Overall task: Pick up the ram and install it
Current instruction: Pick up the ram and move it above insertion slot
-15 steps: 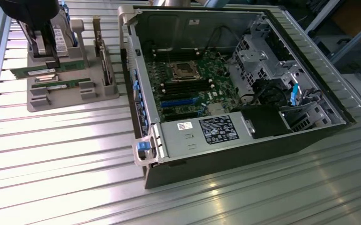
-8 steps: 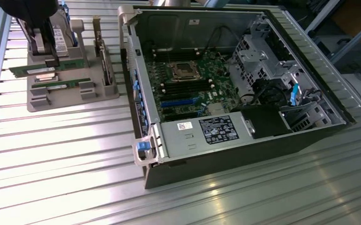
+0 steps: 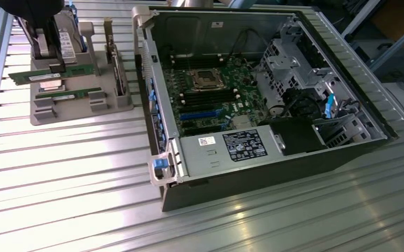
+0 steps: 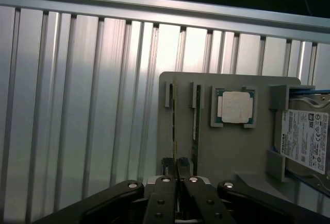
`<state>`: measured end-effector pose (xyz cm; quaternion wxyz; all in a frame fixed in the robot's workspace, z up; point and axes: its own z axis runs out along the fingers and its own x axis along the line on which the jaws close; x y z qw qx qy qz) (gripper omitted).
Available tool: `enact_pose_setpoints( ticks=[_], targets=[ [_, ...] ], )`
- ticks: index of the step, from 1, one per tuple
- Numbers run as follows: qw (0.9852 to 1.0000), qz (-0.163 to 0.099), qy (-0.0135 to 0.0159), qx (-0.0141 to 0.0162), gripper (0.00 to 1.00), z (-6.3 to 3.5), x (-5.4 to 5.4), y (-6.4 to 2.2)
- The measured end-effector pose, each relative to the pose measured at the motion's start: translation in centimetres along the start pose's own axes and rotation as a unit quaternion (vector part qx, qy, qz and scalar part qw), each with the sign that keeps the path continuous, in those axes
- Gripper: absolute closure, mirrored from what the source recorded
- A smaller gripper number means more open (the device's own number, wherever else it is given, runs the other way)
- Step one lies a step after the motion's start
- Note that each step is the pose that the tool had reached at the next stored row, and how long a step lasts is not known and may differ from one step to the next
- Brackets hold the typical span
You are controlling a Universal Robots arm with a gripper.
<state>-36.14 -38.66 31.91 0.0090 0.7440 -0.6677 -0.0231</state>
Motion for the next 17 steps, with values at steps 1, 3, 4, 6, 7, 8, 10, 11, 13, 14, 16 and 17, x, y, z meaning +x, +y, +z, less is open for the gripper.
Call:
enact_pose_setpoints(
  ticks=[1,3,4,6,7,8,10,11,13,14,16,17],
  targets=[
    [1.0,0.0,0.0,0.0,0.88,-0.06,0.0,0.0],
    [1.0,0.0,0.0,0.0,0.88,-0.22,0.0,0.01],
    [1.0,0.0,0.0,0.0,0.88,-0.28,0.0,0.01],
    [1.0,0.0,0.0,0.0,0.88,-0.51,0.0,0.02],
    [1.0,0.0,0.0,0.0,0.88,-0.67,0.0,0.03],
    [1.0,0.0,0.0,0.0,0.88,-0.82,0.0,0.04],
    [1.0,0.0,0.0,0.0,0.88,-0.99,0.0,0.04],
    [1.0,0.0,0.0,0.0,0.88,-1.05,0.0,0.05],
    [1.0,0.0,0.0,0.0,0.88,-1.23,0.0,0.06],
    [1.0,0.0,0.0,0.0,0.88,-1.34,0.0,0.06],
    [1.0,0.0,0.0,0.0,0.88,-1.49,0.0,0.07],
    [1.0,0.0,0.0,0.0,0.88,-1.6,0.0,0.07]
  ],
)
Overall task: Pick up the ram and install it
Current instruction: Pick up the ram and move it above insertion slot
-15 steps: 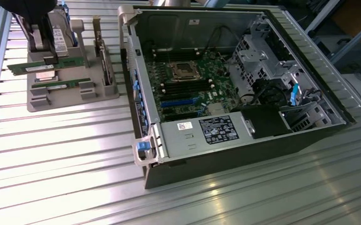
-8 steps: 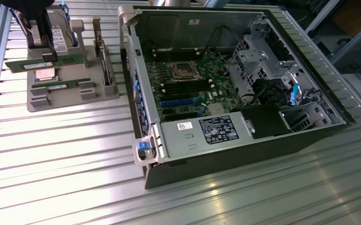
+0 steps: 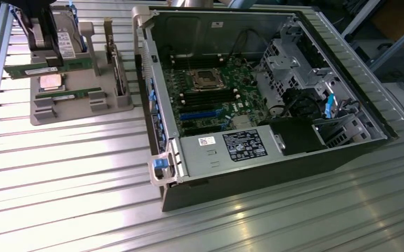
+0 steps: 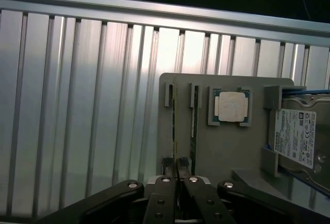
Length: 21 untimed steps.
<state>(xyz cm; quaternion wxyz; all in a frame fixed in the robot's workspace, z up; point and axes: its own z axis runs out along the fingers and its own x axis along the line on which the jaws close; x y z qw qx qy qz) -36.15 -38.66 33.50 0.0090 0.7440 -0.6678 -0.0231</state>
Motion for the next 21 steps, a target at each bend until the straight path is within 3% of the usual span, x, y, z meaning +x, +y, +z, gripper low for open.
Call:
enact_pose_setpoints(
  ticks=[21],
  targets=[
    [1.0,0.0,0.0,0.0,0.88,-2.05,0.0,0.09]
  ],
)
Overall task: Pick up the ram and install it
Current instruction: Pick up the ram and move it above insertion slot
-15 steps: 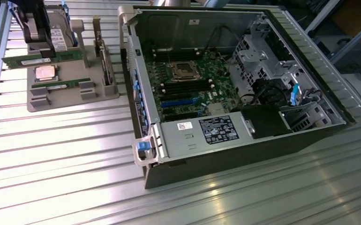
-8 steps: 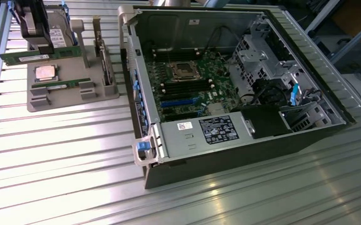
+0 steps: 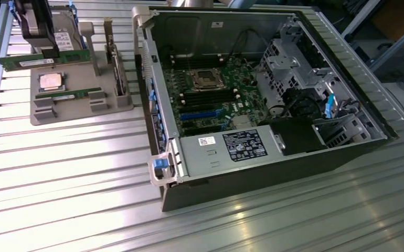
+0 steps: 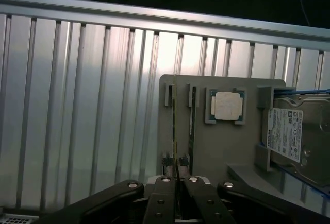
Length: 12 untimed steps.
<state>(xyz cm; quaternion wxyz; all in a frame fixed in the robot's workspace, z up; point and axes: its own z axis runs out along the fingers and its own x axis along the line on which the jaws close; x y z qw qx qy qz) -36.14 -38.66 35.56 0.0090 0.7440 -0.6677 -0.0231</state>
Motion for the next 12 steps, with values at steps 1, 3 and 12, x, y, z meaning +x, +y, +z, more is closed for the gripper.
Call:
enact_pose_setpoints(
  ticks=[1,3,12],
  targets=[
    [1.0,0.0,0.0,0.0,0.88,-0.14,0.0,0.01],
    [1.0,0.0,0.0,0.0,0.88,-0.28,0.0,0.01],
    [1.0,0.0,0.0,0.0,0.88,-1.39,0.0,0.06]
  ],
)
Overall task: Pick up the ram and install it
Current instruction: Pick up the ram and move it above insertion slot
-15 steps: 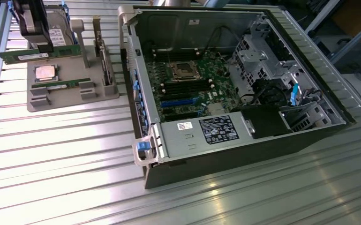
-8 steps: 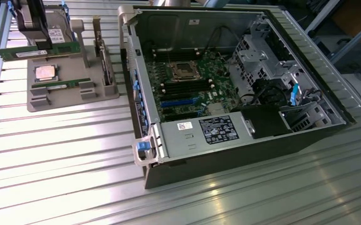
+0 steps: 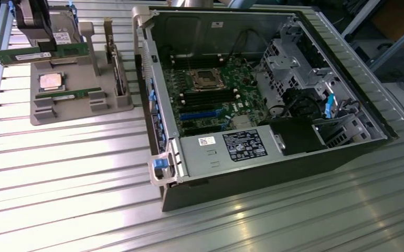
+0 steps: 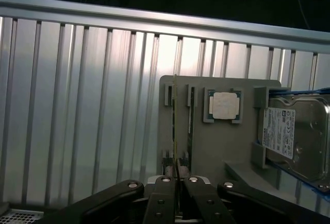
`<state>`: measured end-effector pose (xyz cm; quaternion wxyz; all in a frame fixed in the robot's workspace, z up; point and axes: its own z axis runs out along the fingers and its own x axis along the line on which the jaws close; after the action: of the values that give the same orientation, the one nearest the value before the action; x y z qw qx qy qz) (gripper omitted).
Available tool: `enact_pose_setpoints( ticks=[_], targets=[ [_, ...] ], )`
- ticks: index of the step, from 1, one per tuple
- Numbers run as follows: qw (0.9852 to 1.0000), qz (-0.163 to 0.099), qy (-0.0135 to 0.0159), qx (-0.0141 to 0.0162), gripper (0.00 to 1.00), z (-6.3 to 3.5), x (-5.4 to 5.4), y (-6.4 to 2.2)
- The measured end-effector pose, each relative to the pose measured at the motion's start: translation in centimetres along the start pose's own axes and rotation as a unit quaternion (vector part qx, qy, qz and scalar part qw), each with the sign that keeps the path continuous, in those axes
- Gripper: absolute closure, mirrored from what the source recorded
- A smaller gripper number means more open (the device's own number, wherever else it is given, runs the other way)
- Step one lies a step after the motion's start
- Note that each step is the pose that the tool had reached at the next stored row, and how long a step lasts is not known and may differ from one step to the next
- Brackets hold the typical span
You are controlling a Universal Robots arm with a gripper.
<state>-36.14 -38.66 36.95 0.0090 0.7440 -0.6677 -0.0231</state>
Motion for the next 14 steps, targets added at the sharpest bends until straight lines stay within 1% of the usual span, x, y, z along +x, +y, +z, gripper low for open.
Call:
enact_pose_setpoints(
  ticks=[5,14],
  targets=[
    [1.0,0.0,0.0,0.0,0.88,-0.7,0.0,0.03],
    [1.0,0.0,0.0,0.0,0.88,-1.52,0.0,0.07]
  ],
)
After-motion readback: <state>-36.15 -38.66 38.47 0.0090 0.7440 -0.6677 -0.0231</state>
